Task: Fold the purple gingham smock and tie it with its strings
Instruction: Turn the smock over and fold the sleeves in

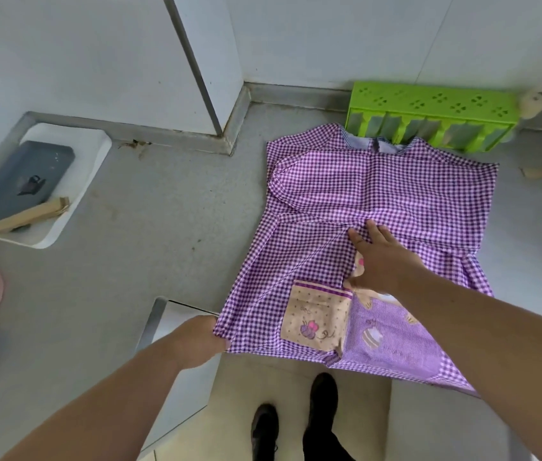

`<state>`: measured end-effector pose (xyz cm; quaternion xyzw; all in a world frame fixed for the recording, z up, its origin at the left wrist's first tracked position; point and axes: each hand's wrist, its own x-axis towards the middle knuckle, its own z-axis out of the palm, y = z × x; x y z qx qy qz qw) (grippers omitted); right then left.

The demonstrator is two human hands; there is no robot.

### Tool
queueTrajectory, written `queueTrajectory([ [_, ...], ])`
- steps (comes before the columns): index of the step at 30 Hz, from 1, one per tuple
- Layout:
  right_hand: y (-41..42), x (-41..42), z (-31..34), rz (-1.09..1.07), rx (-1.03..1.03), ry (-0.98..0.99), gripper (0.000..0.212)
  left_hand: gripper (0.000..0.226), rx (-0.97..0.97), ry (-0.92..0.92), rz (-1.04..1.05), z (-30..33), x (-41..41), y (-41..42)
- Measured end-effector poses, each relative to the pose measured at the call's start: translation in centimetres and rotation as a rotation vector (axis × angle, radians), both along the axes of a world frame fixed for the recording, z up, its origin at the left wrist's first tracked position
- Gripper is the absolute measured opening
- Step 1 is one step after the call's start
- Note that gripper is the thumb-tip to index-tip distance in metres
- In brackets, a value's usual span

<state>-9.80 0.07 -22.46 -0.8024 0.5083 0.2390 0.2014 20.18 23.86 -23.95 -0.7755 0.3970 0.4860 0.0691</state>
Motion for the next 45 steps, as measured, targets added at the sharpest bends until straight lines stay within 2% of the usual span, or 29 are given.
queueTrajectory([
  [3,0.1,-0.2,-0.2,-0.034,0.01,-0.042,0.12,0.025,-0.045,-0.002,0.025,0.3,-0.5,-0.4],
  [5,0.9,-0.7,-0.3,-0.125,-0.018,-0.111,0.109,0.032,-0.084,-0.003,0.038,0.4,-1.0,-0.9],
  [9,5.2,-5.2,0.1,-0.403,-0.27,-0.323,0.076,0.05,-0.125,-0.024,0.047,-0.7,-1.2,-1.1],
  [11,8.2,-9.1,0.5,-0.587,-0.368,-0.328,0.064,0.052,-0.134,-0.061,0.04,-2.3,-1.1,-1.2],
  [14,11.9,-13.5,0.4,-0.939,-0.319,-0.293,0.049,0.035,-0.147,-0.092,0.08,-5.0,0.0,-1.9],
  [16,14.6,-16.5,0.6,-1.131,-0.239,-0.276,0.034,0.018,-0.139,-0.103,0.083,-2.6,-1.4,-2.2],
  [19,18.2,-19.5,0.3,-1.21,-0.08,-0.263,0.027,0.016,-0.087,-0.101,0.051,-1.7,-1.6,-2.4],
  [20,19.2,-20.1,0.2,-1.211,-0.063,-0.269,0.028,0.008,-0.075,-0.072,0.03,-1.1,-1.8,-2.3],
  [22,19.5,-20.4,-0.3,-1.2,-0.023,-0.322,0.018,0.016,-0.033,0.009,0.03,-1.1,-1.3,-2.3],
  [24,19.2,-20.0,-0.5,-1.253,0.082,-0.375,0.008,0.014,-0.06,0.076,0.007,1.0,-2.3,-2.2],
  [27,18.7,-19.2,-1.5,-1.361,0.201,-0.469,0.029,0.025,-0.105,0.096,-0.039,4.8,-4.4,-1.8],
  [31,18.7,-18.7,-2.2,-1.373,0.216,-0.509,0.017,0.028,-0.047,0.11,0.087,5.7,-4.2,-1.4],
  [35,18.8,-18.9,-2.7,-1.447,0.202,-0.523,0.018,0.029,-0.017,0.056,0.201,6.3,-3.9,-1.0],
  [37,19.0,-18.5,-2.1,-1.411,0.224,-0.496,0.019,0.029,-0.002,0.055,0.23,6.3,-3.6,-1.1],
  [40,19.1,-17.5,-0.6,-1.339,0.327,-0.517,0.026,0.025,0.014,0.007,0.26,6.1,-3.2,-1.2],
  [42,19.1,-17.3,-0.3,-1.321,0.317,-0.532,0.03,0.021,0.01,0.005,0.26,6.1,-2.8,-1.1],
  [45,18.5,-17.7,0.6,-1.327,0.28,-0.522,0.05,0.019,-0.001,0.061,0.244,6.6,-2.4,-1.4],
])
